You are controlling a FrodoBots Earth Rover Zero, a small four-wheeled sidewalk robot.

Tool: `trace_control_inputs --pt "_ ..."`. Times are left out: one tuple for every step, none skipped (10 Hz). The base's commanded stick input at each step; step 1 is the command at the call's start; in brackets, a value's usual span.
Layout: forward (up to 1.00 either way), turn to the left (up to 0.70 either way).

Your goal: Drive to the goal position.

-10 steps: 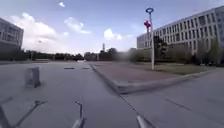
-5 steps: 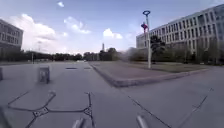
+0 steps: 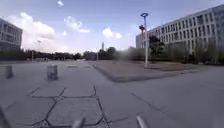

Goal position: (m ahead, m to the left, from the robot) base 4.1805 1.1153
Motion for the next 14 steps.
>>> trace_control_inputs --pt "-0.30 0.00" --pt "-0.86 0.00" --pt "-1.00 0.00" --pt "-1.00 0.00" --pt "-1.00 0.00" --pt "-1.00 0.00" --pt "-1.00 0.00" --pt "-1.00 0.00" --pt "-1.00 0.00" --pt "-1.00 0.00" --pt "-1.00 0.00" --pt "-1.00 0.00" --pt "-1.00 0.00" --pt "-1.00 0.00"
